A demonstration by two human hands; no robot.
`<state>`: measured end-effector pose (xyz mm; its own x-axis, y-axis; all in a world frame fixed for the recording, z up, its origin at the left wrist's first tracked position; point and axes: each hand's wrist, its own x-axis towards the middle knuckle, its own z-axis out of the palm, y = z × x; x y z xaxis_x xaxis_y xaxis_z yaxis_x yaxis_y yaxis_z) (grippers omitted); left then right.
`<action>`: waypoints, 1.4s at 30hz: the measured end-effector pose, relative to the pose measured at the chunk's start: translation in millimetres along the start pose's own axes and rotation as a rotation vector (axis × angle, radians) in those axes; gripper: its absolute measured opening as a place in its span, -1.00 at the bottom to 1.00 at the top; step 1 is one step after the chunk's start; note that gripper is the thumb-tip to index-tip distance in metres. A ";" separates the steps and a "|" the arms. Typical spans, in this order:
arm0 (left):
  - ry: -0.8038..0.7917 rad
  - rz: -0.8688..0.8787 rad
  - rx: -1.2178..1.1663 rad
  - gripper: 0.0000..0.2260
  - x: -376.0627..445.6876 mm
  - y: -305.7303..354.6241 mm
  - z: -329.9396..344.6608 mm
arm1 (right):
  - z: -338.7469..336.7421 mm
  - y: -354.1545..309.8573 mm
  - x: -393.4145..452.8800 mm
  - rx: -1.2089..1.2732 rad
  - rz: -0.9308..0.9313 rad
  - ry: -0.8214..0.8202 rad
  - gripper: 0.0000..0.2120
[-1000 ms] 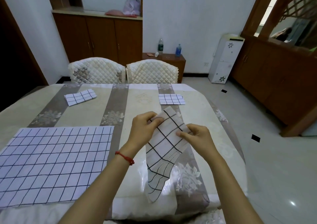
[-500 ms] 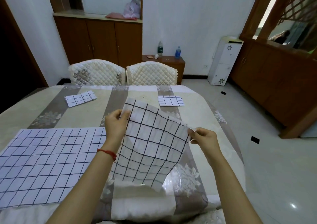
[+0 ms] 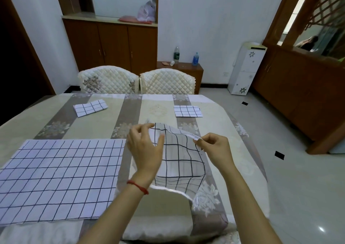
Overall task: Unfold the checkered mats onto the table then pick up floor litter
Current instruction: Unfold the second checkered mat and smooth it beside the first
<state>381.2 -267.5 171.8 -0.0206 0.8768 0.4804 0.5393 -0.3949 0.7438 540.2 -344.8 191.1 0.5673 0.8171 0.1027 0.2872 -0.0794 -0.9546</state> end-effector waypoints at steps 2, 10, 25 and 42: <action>-0.015 0.062 -0.025 -0.77 -8.1 11.7 1.1 | 3.9 -1.6 -0.9 0.004 -0.001 -0.007 -0.77; -0.534 -0.456 -0.460 -0.57 -12.8 36.6 3.1 | 14.8 -4.7 -9.0 -0.108 -0.106 -0.031 -0.73; -0.570 -0.557 -0.771 -0.84 14.0 12.4 17.0 | 9.8 10.0 18.2 -0.033 -0.042 -0.098 -0.81; -0.175 -0.461 -0.302 -0.75 151.3 -75.1 29.7 | -38.7 29.2 138.5 -0.157 0.083 0.341 -0.93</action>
<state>362.6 -97.1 174.8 -0.0434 0.9990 0.0101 0.2425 0.0007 0.9702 657.0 -256.0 188.3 0.8105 0.5690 0.1394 0.3292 -0.2455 -0.9118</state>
